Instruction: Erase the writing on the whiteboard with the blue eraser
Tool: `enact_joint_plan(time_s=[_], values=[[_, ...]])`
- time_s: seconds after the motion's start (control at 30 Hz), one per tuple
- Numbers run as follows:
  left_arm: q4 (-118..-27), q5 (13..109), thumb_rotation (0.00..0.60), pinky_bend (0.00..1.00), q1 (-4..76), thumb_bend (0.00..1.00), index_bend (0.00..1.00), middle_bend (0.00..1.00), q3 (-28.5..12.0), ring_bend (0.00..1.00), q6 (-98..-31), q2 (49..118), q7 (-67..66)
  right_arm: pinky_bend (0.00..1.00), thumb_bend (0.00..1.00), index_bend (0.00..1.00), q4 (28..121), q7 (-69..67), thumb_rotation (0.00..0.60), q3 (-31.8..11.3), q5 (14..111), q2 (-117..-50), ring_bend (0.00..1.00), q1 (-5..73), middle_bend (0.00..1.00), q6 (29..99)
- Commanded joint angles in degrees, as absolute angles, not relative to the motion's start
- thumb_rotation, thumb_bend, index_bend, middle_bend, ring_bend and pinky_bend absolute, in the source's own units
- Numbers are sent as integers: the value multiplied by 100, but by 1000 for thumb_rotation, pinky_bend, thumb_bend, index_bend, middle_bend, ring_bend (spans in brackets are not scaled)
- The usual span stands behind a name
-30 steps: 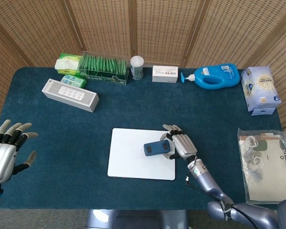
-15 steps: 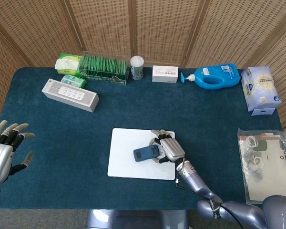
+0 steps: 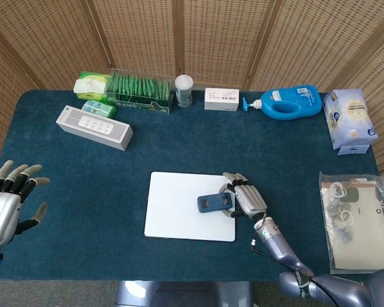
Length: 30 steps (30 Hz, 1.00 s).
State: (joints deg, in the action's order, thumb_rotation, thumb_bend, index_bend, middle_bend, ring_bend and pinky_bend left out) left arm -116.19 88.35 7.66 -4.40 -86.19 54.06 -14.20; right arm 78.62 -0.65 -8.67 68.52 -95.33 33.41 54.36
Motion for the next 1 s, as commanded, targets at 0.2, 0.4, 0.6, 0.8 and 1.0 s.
enact_joint_plan(time_s=[0.2,0.4,0.6,0.8,1.0], values=[[-11606,8820,600,0,759,439,322,204,-435,161,-8621,5411,-1436,0,243,739,8135,-106,600,-980,6862,-9002,0,3165,86,5694],[-11622,8839,600,0,778,439,322,204,-442,161,-8609,5441,-1460,0,243,739,8438,-96,600,-1125,6897,-8792,0,3221,86,5725],[-11635,8821,600,0,772,439,322,204,-450,161,-8625,5443,-1475,0,243,738,8577,-22,600,-1129,6917,-8924,0,3351,86,5610],[-11563,8719,600,0,762,439,322,203,-465,161,-8617,5428,-1400,0,244,738,8300,209,600,-943,6876,-9487,0,3467,86,5475],[-11540,8715,600,0,758,439,322,200,-454,161,-8606,5427,-1365,0,245,737,8228,278,600,-866,6848,-9668,0,3464,85,5453]])
